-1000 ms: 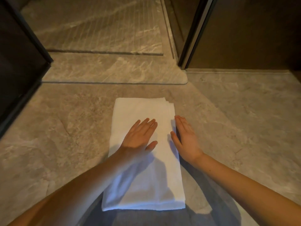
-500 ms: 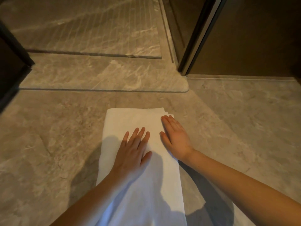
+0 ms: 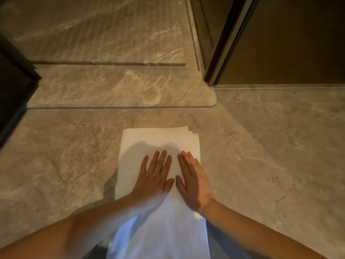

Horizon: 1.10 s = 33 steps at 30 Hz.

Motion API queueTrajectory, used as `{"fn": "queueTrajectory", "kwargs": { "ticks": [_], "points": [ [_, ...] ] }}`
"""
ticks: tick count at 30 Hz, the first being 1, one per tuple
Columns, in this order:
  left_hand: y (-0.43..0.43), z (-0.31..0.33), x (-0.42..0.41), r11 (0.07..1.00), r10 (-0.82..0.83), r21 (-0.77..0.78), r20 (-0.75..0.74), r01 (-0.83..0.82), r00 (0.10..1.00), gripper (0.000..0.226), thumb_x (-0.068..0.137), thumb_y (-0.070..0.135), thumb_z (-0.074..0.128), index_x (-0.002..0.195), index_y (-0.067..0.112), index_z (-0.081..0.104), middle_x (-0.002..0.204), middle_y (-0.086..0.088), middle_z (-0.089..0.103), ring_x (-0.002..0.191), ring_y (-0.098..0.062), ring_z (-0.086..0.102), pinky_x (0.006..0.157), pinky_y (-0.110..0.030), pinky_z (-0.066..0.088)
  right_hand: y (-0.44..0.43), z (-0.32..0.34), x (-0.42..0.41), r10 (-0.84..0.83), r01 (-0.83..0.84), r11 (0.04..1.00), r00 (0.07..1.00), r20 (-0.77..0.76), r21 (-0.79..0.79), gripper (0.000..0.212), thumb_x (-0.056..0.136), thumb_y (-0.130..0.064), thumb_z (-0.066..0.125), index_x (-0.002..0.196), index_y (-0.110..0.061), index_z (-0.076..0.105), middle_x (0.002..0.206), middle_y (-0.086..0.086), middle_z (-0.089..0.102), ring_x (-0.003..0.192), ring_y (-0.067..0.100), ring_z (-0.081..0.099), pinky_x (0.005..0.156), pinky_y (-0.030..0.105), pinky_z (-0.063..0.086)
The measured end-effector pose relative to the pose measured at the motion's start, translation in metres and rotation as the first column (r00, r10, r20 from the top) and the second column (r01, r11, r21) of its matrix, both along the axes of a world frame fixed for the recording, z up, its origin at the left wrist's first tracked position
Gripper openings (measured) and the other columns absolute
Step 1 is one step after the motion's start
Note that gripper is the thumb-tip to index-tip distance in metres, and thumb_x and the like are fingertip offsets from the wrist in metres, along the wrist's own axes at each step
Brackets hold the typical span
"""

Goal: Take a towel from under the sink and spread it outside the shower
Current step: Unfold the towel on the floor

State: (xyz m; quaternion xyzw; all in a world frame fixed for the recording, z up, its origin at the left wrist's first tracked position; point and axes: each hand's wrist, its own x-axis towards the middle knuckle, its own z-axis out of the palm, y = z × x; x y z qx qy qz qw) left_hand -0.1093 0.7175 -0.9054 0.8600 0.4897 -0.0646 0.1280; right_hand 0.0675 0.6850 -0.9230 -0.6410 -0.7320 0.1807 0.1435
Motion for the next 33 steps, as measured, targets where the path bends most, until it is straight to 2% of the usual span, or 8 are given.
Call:
{"fn": "queueTrajectory", "kwargs": {
  "ticks": [3,8,14,16,20,26,31,33],
  "points": [
    [0.01,-0.002,0.001,0.996,-0.037,-0.081,-0.086,0.03,0.996,0.074,0.091,0.056,0.006,0.15,0.017,-0.016,0.157,-0.007,-0.024,0.143,-0.026,-0.026,0.109,-0.046,-0.028,0.0,-0.005,0.001,-0.019,0.019,1.0,0.999,-0.029,0.018,0.063,0.098,-0.042,0.039,0.155,-0.021,0.019,0.161,-0.002,0.018,0.149,0.01,0.009,0.122,0.03,0.011],
    [0.023,0.007,0.01,0.981,-0.066,-0.192,-0.232,0.021,0.97,0.075,0.097,0.057,0.017,0.151,0.017,-0.016,0.159,-0.009,-0.024,0.146,-0.031,-0.019,0.114,-0.053,-0.011,0.001,0.005,0.001,0.005,-0.005,1.0,1.0,0.007,0.008,0.064,0.096,-0.041,0.041,0.152,-0.014,0.028,0.159,0.005,0.024,0.147,0.016,0.02,0.121,0.036,0.017],
    [0.017,0.01,0.009,0.989,-0.068,-0.147,-0.255,0.031,0.965,0.075,0.097,0.058,0.017,0.152,0.018,-0.014,0.16,-0.008,-0.021,0.147,-0.031,-0.015,0.115,-0.053,-0.008,0.001,0.011,-0.001,0.025,-0.026,1.0,0.999,-0.042,-0.018,0.063,0.097,-0.038,0.041,0.153,-0.013,0.025,0.16,0.002,0.016,0.149,0.016,0.012,0.122,0.039,0.014],
    [0.016,0.008,0.005,0.993,-0.059,-0.108,-0.181,0.04,0.982,0.075,0.095,0.059,0.014,0.153,0.017,-0.008,0.161,-0.01,-0.015,0.148,-0.032,-0.009,0.116,-0.053,-0.006,0.002,0.008,0.0,0.011,-0.011,1.0,0.997,-0.077,0.0,0.063,0.097,-0.037,0.043,0.153,-0.014,0.026,0.161,0.001,0.019,0.149,0.014,0.01,0.121,0.038,0.017],
    [0.008,0.004,-0.002,0.998,-0.057,0.042,0.02,0.056,0.998,0.07,0.094,0.054,0.027,0.148,0.01,0.036,0.155,-0.016,0.031,0.141,-0.036,0.032,0.113,-0.057,0.024,0.002,0.002,0.002,-0.005,0.007,1.0,0.991,-0.134,0.015,0.065,0.096,-0.038,0.045,0.154,-0.023,0.022,0.16,-0.009,0.015,0.149,0.009,0.009,0.121,0.028,0.012],
    [0.007,0.002,-0.003,0.997,-0.025,0.068,0.048,0.021,0.999,0.069,0.092,0.053,0.031,0.148,0.013,0.036,0.156,-0.012,0.031,0.142,-0.033,0.029,0.114,-0.053,0.02,-0.003,0.009,0.01,-0.069,0.072,0.997,0.966,-0.25,0.005,0.061,0.097,-0.044,0.048,0.152,-0.024,0.03,0.159,-0.008,0.025,0.147,0.004,0.015,0.118,0.027,0.021],
    [0.033,0.028,0.014,0.994,-0.066,0.099,0.244,0.043,0.968,0.037,0.08,0.033,0.049,0.115,0.024,0.058,0.112,-0.005,0.053,0.097,-0.029,0.051,0.08,-0.041,0.042,-0.016,0.02,0.028,-0.242,0.24,0.97,0.955,-0.173,-0.036,0.065,0.088,-0.047,0.061,0.144,-0.023,0.039,0.13,-0.011,0.043,0.12,0.003,0.035,0.1,0.011,0.027],
    [0.053,0.036,0.025,0.989,-0.148,0.038,0.286,0.143,0.947,0.036,0.087,0.025,0.055,0.122,0.03,0.061,0.103,-0.004,0.051,0.092,-0.025,0.048,0.077,-0.038,0.042,-0.017,0.025,0.033,-0.257,0.249,0.966,0.953,-0.163,-0.069,0.059,0.085,-0.049,0.063,0.138,-0.028,0.045,0.112,-0.016,0.042,0.108,0.001,0.035,0.084,0.003,0.029]
  ]
}}
